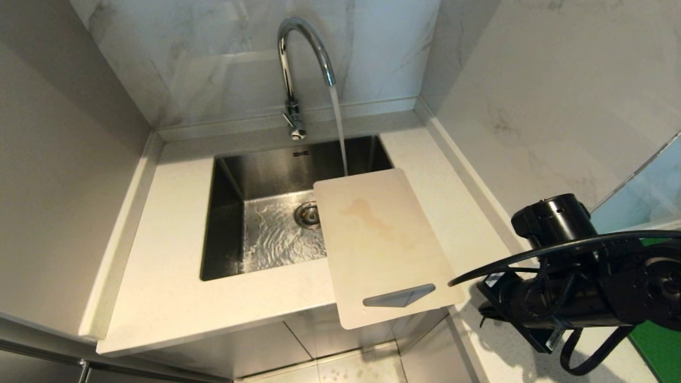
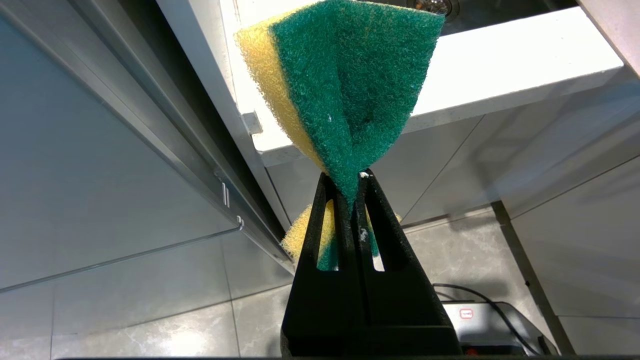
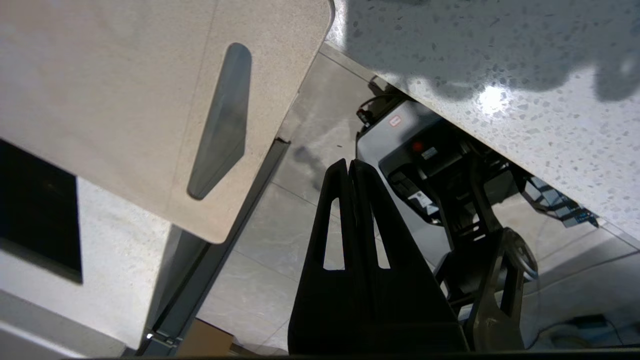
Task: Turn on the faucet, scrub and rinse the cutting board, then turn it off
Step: Pick up the cutting board
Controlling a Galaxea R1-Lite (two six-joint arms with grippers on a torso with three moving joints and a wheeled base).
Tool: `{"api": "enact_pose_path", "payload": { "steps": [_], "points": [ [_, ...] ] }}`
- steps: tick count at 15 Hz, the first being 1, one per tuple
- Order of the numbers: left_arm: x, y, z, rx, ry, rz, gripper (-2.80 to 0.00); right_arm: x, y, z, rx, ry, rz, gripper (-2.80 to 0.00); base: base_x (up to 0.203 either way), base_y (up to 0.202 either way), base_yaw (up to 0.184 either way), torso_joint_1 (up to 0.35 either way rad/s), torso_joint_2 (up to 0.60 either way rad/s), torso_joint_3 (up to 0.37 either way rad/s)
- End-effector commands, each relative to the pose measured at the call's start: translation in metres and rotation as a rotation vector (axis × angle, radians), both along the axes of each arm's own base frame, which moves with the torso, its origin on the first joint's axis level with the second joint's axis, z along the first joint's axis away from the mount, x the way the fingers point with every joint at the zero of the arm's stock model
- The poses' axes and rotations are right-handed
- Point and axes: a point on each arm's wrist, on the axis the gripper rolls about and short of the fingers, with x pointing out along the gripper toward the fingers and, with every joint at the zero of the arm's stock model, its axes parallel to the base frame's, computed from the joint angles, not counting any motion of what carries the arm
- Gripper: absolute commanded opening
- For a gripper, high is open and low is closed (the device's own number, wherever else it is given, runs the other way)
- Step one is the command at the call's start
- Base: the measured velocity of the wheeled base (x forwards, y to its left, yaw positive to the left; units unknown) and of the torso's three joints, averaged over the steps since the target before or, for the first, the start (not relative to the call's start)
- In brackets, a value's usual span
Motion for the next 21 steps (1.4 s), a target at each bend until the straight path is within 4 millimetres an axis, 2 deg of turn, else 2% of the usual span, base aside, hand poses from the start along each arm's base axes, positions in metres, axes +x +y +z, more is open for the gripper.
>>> {"api": "enact_pose_path", "payload": {
  "steps": [1,5,10,13,21],
  "points": [
    [0.000,0.000,0.000,0.000,0.002,0.000,-2.80,0.020,0.008,-0.014,-0.007,0.050,0.003,0.00,0.000,0.000,0.000,0.000,0.00,0.000],
    [0.000,0.000,0.000,0.000,0.001,0.000,-2.80,0.036,0.020,-0.017,0.000,0.056,0.024,0.00,0.000,0.000,0.000,0.000,0.00,0.000],
    [0.000,0.000,0.000,0.000,0.001,0.000,-2.80,0.048,0.031,-0.026,0.010,0.081,0.026,0.00,0.000,0.000,0.000,0.000,0.00,0.000],
    [0.000,0.000,0.000,0.000,0.001,0.000,-2.80,0.048,0.042,-0.030,0.010,0.088,0.056,0.00,0.000,0.000,0.000,0.000,0.00,0.000],
    [0.000,0.000,0.000,0.000,0.001,0.000,-2.80,0.052,0.050,-0.048,0.005,0.143,0.081,0.00,0.000,0.000,0.000,0.000,0.00,0.000]
  ]
}}
